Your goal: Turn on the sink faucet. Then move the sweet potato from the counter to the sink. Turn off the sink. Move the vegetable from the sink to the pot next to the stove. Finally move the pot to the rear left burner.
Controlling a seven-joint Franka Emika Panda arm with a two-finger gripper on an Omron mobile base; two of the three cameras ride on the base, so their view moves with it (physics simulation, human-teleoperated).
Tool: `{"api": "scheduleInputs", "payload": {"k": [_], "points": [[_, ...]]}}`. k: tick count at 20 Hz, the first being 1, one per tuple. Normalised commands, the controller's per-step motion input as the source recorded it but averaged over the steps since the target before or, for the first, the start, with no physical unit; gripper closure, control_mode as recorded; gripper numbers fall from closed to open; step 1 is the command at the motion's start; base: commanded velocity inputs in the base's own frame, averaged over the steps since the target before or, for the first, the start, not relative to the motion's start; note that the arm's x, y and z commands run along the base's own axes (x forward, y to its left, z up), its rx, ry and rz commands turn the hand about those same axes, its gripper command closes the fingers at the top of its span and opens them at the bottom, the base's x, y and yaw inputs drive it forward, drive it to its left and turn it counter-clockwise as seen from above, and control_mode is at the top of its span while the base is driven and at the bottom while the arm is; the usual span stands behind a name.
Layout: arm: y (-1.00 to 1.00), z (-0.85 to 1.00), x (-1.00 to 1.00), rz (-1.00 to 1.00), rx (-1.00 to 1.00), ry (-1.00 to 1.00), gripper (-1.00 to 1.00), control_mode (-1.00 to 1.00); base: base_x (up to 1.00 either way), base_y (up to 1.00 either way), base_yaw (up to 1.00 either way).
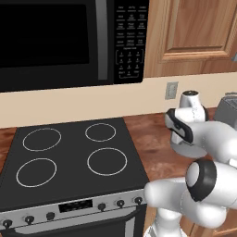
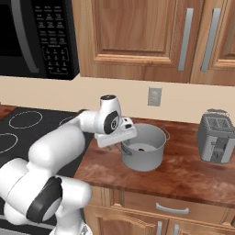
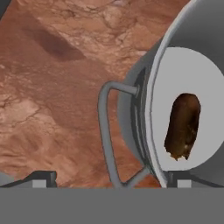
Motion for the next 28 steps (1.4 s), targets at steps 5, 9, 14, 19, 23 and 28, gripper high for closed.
{"api": "scheduleInputs", "payload": {"k": [5, 9, 14, 19, 23, 28], "points": [[0.0, -0.26, 0.27, 0.07, -0.01, -0.03, -1.0, -1.0, 0.0, 0.0, 0.0], [-0.01, -0.16, 0.28, 0.02, -0.03, -0.09, -1.0, -1.0, 0.0, 0.0, 0.0], [0.0, -0.24, 0.13, 0.0, -0.04, -0.08, -1.0, -1.0, 0.0, 0.0, 0.0], [-0.01, -0.36, 0.03, 0.01, -0.05, -0.02, -1.0, -1.0, 0.0, 0.0, 0.0], [-0.02, -0.37, 0.02, 0.02, -0.05, 0.0, -1.0, -1.0, 0.0, 0.0, 0.0], [0.0, -0.35, 0.03, 0.01, -0.03, 0.0, 1.0, -1.0, 0.0, 0.0, 0.0]]}}
